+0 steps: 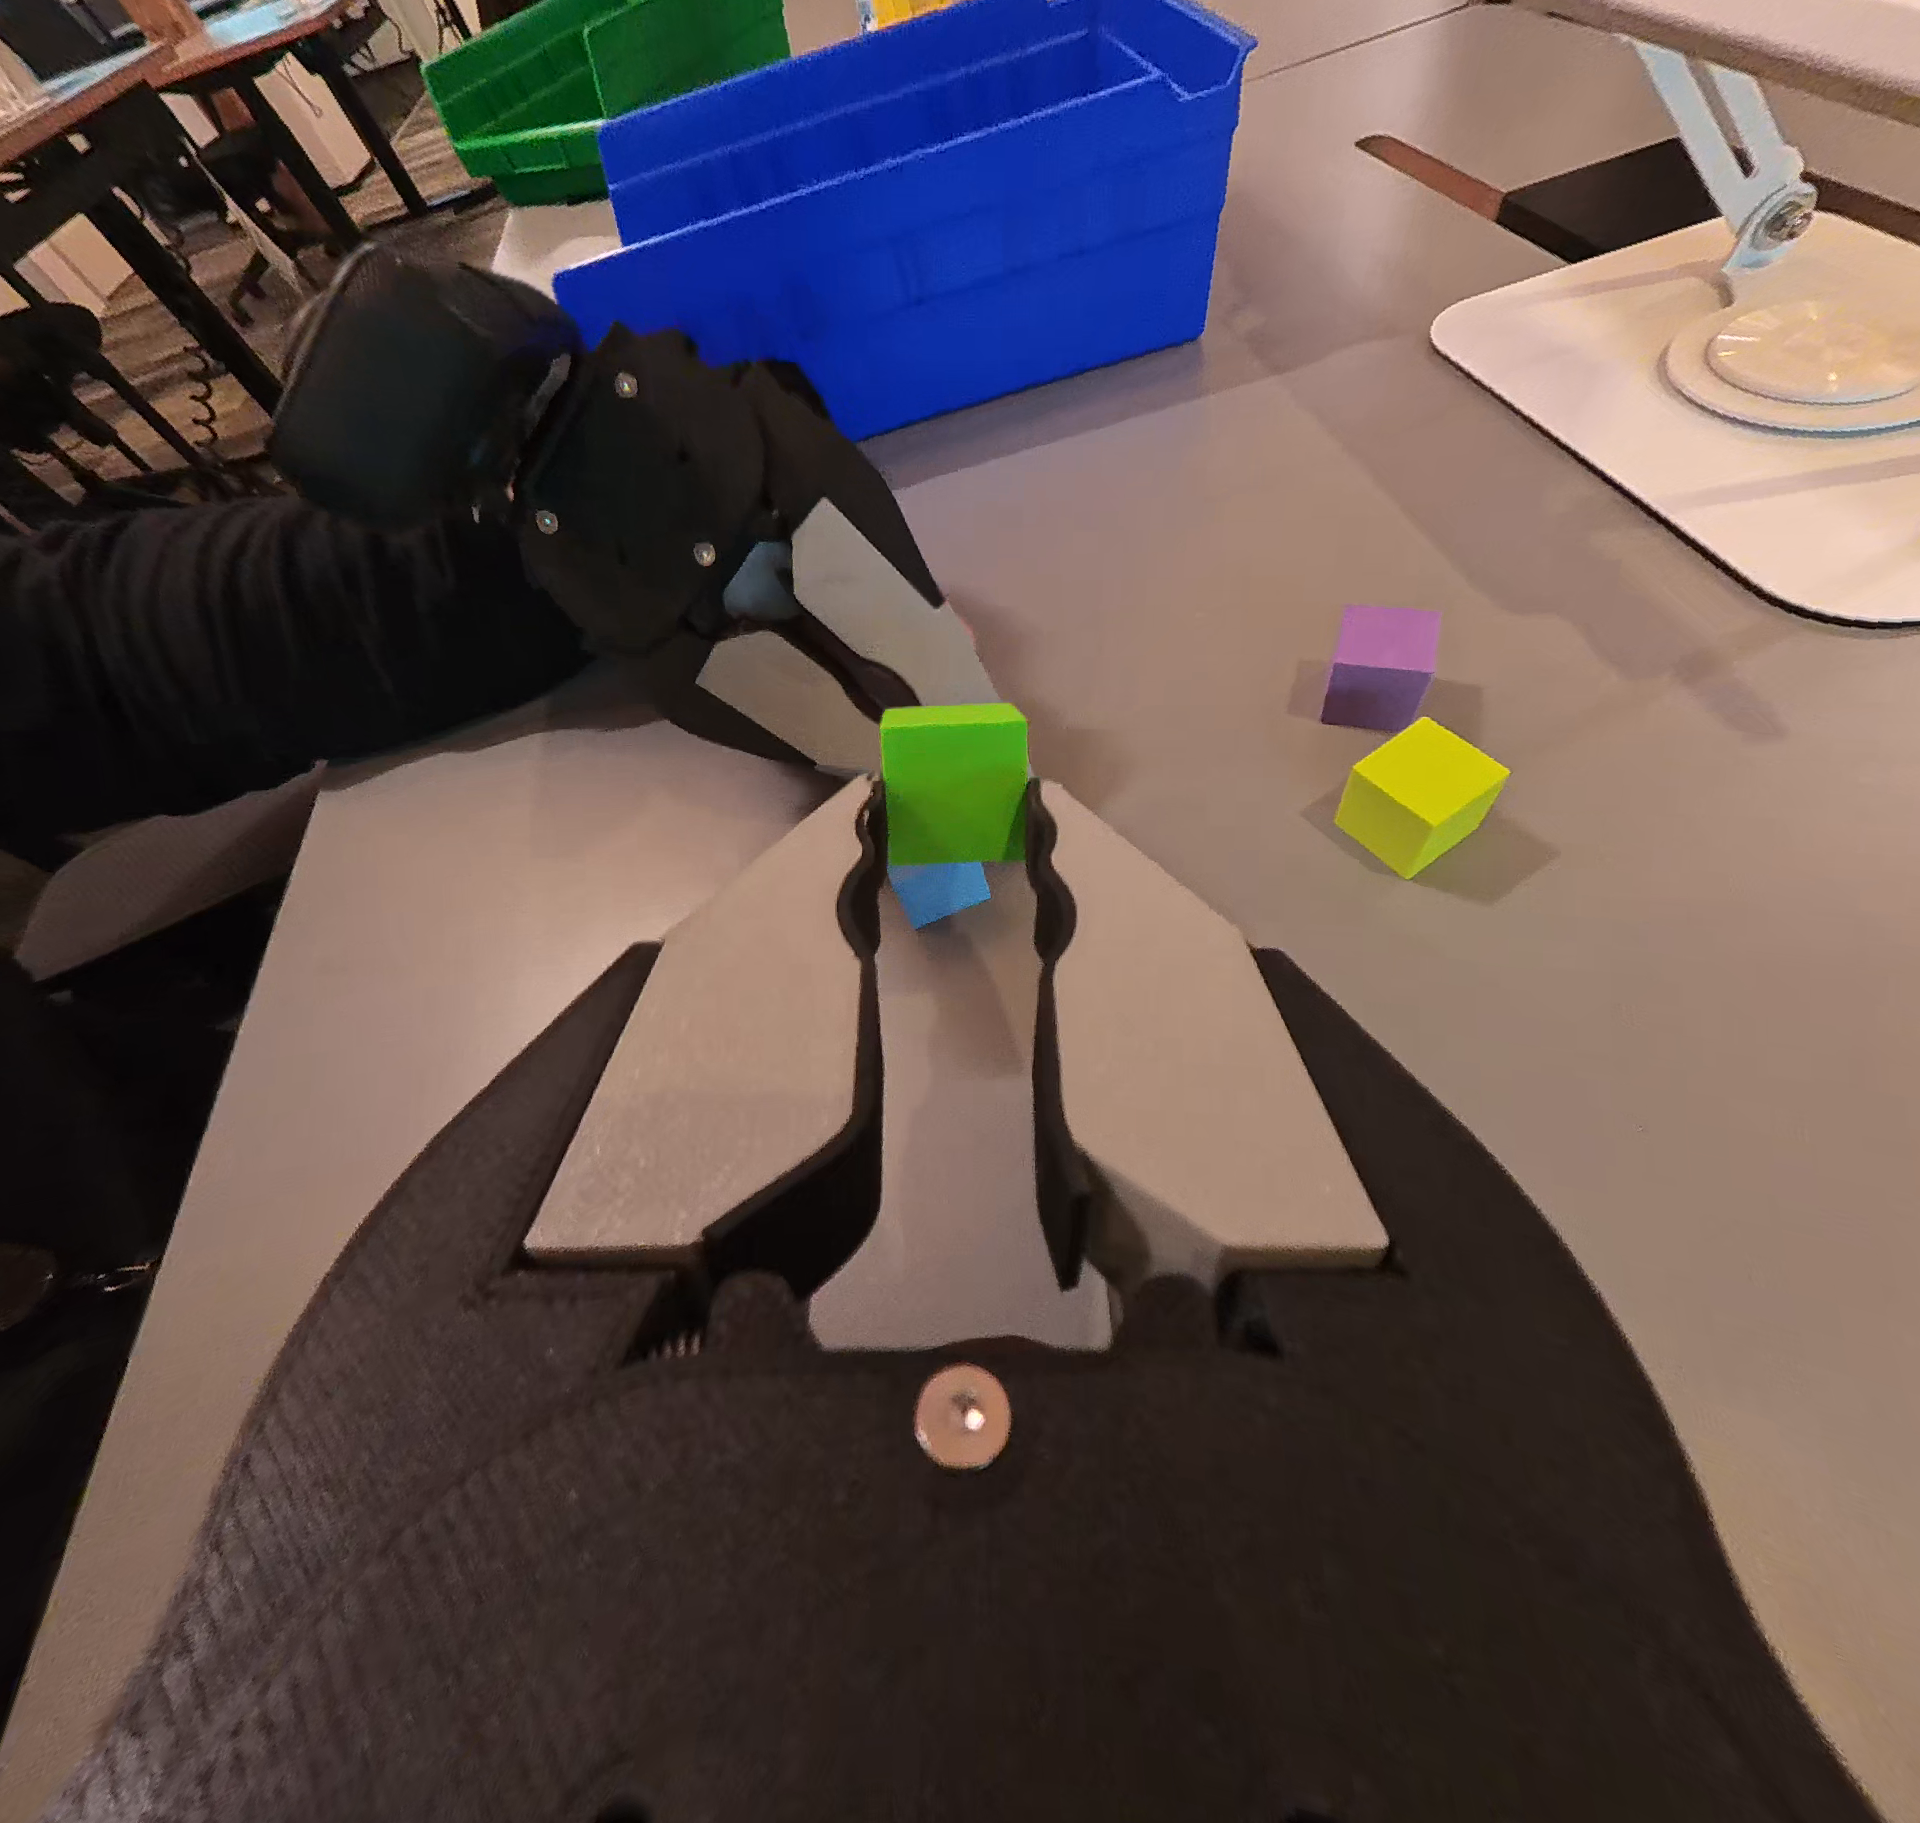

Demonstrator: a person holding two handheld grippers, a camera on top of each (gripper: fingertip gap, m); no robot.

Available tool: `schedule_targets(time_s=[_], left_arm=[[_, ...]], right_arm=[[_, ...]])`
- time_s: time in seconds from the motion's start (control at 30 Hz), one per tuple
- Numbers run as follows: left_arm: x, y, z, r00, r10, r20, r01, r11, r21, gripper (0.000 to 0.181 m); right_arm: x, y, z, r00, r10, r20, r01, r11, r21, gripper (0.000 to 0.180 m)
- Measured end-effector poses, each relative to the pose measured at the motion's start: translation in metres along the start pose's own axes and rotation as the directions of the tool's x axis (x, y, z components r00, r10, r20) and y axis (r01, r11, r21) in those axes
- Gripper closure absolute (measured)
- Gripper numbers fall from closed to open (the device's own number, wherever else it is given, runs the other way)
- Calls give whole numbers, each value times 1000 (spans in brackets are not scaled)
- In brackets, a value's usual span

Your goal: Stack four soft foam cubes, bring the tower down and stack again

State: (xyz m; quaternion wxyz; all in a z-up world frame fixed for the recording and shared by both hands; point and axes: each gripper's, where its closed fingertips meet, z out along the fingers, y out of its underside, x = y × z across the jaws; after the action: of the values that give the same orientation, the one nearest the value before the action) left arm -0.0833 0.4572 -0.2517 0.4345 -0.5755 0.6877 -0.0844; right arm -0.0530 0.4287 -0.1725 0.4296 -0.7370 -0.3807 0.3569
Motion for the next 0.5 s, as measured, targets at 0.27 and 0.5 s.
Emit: schedule_targets(time_s=[0.27, 0.5], left_arm=[[4, -4, 6, 1000, 16, 15, -16, 1000, -4, 181], [2, 2, 3, 1000, 24, 18, -23, 999, -33, 181]], right_arm=[[-9, 13, 1, 997, -79, 25, 81, 991, -109, 156], [-13, 28, 7, 987, -160, 7, 157, 960, -230, 156]])
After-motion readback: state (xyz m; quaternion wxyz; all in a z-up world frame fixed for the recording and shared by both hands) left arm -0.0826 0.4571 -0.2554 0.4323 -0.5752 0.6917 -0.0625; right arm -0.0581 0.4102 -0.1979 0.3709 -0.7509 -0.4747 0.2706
